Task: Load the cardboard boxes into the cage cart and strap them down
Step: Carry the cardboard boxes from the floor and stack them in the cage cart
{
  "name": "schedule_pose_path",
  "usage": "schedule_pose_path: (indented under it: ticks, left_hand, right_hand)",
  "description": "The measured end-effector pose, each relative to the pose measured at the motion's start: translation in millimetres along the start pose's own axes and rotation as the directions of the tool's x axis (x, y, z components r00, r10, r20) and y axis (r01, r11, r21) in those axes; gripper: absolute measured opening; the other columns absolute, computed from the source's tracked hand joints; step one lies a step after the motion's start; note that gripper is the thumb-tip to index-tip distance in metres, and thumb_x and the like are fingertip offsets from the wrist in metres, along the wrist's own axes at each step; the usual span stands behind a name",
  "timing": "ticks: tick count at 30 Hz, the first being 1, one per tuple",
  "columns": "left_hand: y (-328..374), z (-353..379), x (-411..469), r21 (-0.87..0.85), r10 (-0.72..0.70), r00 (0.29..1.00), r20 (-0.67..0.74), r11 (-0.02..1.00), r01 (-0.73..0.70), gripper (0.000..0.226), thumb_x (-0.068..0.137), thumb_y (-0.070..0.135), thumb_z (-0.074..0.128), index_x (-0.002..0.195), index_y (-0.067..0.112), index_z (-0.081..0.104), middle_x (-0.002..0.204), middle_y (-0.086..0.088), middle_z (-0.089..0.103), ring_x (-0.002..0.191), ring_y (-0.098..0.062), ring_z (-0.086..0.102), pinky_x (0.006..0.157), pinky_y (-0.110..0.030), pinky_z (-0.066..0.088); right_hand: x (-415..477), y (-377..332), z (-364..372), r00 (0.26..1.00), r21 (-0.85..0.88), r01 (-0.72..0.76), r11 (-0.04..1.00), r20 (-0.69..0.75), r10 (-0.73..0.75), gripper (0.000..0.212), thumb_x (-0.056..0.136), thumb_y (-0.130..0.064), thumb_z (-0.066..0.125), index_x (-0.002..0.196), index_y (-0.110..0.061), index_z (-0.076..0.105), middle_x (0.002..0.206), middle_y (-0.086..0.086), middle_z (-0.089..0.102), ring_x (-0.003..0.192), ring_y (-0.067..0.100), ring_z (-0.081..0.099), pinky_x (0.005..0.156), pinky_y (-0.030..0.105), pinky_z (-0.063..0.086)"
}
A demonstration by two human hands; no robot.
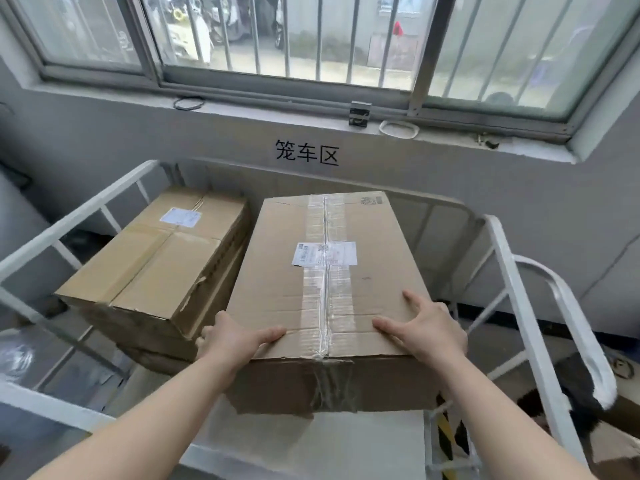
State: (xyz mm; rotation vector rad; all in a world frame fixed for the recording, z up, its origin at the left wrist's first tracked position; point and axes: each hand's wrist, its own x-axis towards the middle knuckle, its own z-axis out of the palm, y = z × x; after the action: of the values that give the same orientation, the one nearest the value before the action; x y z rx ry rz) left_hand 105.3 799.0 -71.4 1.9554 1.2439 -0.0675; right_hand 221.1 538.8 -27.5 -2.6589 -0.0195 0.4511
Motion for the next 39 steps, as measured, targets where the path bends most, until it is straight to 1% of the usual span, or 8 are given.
schedule_pose_path:
  ticks: [3, 8, 12, 20, 26, 29, 32, 39]
  left_hand:
    - [-15, 17, 32, 0.018, -0.074, 0.997, 0.016, 0.997, 0.074, 0.12, 0.031, 0.078, 0.076, 0.13, 0.017, 0.048, 0.134, -0.012, 0.052, 0.125, -0.034, 0.044, 0.098, -0.041, 0.041]
    - [-37, 41, 97, 0.108, -0.15, 0.988, 0.039, 0.984, 0.145, 0.118, 0.039, 0.074, 0.078, 0.134, 0.014, 0.042, 0.135, -0.015, 0.05, 0.126, -0.034, 0.043, 0.096, -0.039, 0.04]
    - [-56, 59, 160, 0.206, -0.152, 0.986, 0.064, 0.969, 0.136, 0.127, 0.024, 0.083, 0.069, 0.13, 0.017, 0.046, 0.131, -0.012, 0.054, 0.123, -0.033, 0.046, 0.095, -0.041, 0.042]
    - [-93, 95, 263, 0.277, -0.121, 0.989, 0.09, 0.957, 0.092, 0.108, 0.047, 0.068, 0.082, 0.131, 0.016, 0.04, 0.133, -0.014, 0.047, 0.126, -0.035, 0.041, 0.101, -0.042, 0.039]
    - [-120, 115, 310, 0.298, -0.118, 0.986, 0.114, 0.951, 0.08, 0.105, 0.052, 0.057, 0.087, 0.133, 0.016, 0.033, 0.134, -0.014, 0.043, 0.126, -0.036, 0.038, 0.103, -0.044, 0.037]
    - [-132, 122, 326, 0.311, -0.12, 0.984, 0.132, 0.947, 0.074, 0.111, 0.055, 0.055, 0.087, 0.139, 0.014, 0.027, 0.139, -0.015, 0.04, 0.129, -0.038, 0.036, 0.106, -0.044, 0.034]
    - [-144, 127, 337, 0.319, -0.121, 0.981, 0.15, 0.945, 0.068, 0.123, 0.058, 0.052, 0.087, 0.148, 0.013, 0.014, 0.146, -0.017, 0.033, 0.133, -0.039, 0.032, 0.109, -0.045, 0.031]
    - [-161, 134, 351, 0.417, -0.098, 0.981, 0.167, 0.909, 0.02, 0.128, 0.067, 0.053, 0.081, 0.153, 0.012, -0.004, 0.152, -0.018, 0.023, 0.136, -0.039, 0.025, 0.113, -0.042, 0.024]
  right_hand:
    - [32, -6, 29, 0.998, -0.026, 0.0, 1.0, 0.059, 0.002, 0.089, 0.065, -0.078, 0.062, 0.143, -0.045, 0.034, 0.137, 0.001, 0.044, 0.12, 0.023, 0.054, 0.099, 0.036, 0.04]
    - [79, -13, 95, 0.991, -0.028, -0.051, 0.998, 0.122, 0.054, 0.089, 0.065, -0.078, 0.062, 0.143, -0.046, 0.033, 0.134, 0.001, 0.046, 0.116, 0.024, 0.056, 0.098, 0.036, 0.043]
    - [112, -19, 153, 0.984, -0.019, -0.109, 0.994, 0.141, 0.111, 0.09, 0.065, -0.078, 0.062, 0.143, -0.045, 0.033, 0.134, 0.0, 0.046, 0.116, 0.024, 0.057, 0.096, 0.036, 0.043]
    - [160, -24, 259, 0.966, 0.042, -0.227, 0.973, 0.136, 0.219, 0.094, 0.065, -0.074, 0.066, 0.146, -0.042, 0.03, 0.139, -0.002, 0.042, 0.117, 0.024, 0.056, 0.099, 0.037, 0.041]
    - [174, -26, 323, 0.942, 0.081, -0.305, 0.949, 0.175, 0.287, 0.102, 0.065, -0.069, 0.07, 0.149, -0.042, 0.019, 0.144, 0.0, 0.035, 0.118, 0.027, 0.056, 0.101, 0.039, 0.04]
    - [181, -28, 344, 0.929, 0.079, -0.328, 0.941, 0.205, 0.306, 0.108, 0.063, -0.066, 0.073, 0.15, -0.043, 0.012, 0.142, 0.002, 0.035, 0.116, 0.028, 0.056, 0.101, 0.038, 0.039]
    - [185, -28, 361, 0.916, 0.052, -0.344, 0.938, 0.237, 0.323, 0.113, 0.064, -0.064, 0.074, 0.151, -0.044, 0.006, 0.139, 0.005, 0.036, 0.114, 0.031, 0.057, 0.099, 0.038, 0.04]
    - [184, -25, 392, 0.908, 0.043, -0.344, 0.938, 0.268, 0.32, 0.114, 0.066, -0.059, 0.077, 0.15, -0.048, 0.0, 0.129, 0.008, 0.038, 0.108, 0.033, 0.06, 0.094, 0.037, 0.044]
